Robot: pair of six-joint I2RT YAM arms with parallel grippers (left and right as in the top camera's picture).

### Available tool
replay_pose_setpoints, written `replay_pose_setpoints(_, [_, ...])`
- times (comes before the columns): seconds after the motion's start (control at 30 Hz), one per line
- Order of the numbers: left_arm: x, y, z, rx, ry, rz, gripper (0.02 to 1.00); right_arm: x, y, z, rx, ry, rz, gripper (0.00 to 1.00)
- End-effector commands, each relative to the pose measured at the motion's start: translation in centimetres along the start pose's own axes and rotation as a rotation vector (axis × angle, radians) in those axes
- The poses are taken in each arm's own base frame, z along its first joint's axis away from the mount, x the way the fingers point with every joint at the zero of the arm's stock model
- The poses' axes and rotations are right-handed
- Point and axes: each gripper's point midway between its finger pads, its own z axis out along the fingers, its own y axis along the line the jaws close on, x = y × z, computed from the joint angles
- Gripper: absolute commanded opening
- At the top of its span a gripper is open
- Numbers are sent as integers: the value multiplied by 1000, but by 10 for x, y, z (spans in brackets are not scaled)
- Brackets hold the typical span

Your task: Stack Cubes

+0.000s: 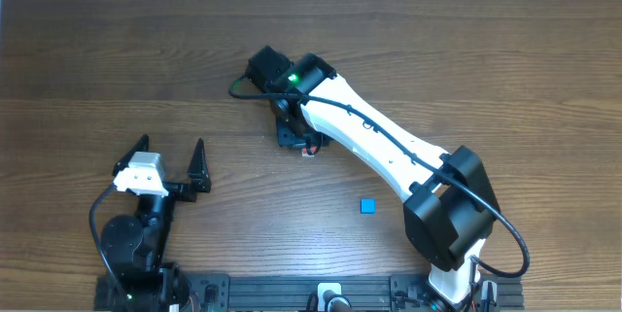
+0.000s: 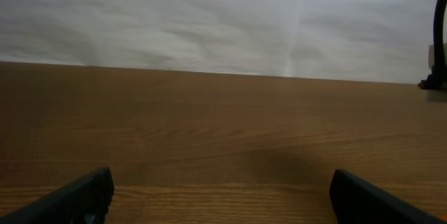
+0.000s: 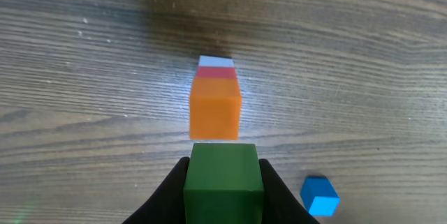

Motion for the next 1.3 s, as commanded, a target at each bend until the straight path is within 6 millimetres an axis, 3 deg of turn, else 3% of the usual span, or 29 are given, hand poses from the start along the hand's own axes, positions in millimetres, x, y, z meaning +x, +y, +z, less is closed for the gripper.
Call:
replay_pose_setpoints(0.03, [1,-3,0,15,-1,15,1000,-3,-6,-1,3,-36,36,9])
replay_pose_setpoints(0.3, [1,-3,0,15,-1,15,1000,-14,0,1,-27,-76,64,12])
replay_pose_setpoints(0.73, [1,-3,0,15,-1,15,1000,-10,-6,14,-9,-66,94,9])
replay_pose_setpoints(1.3, [1,-3,0,15,-1,15,1000,-14,-3,14,-28,-77,96,12])
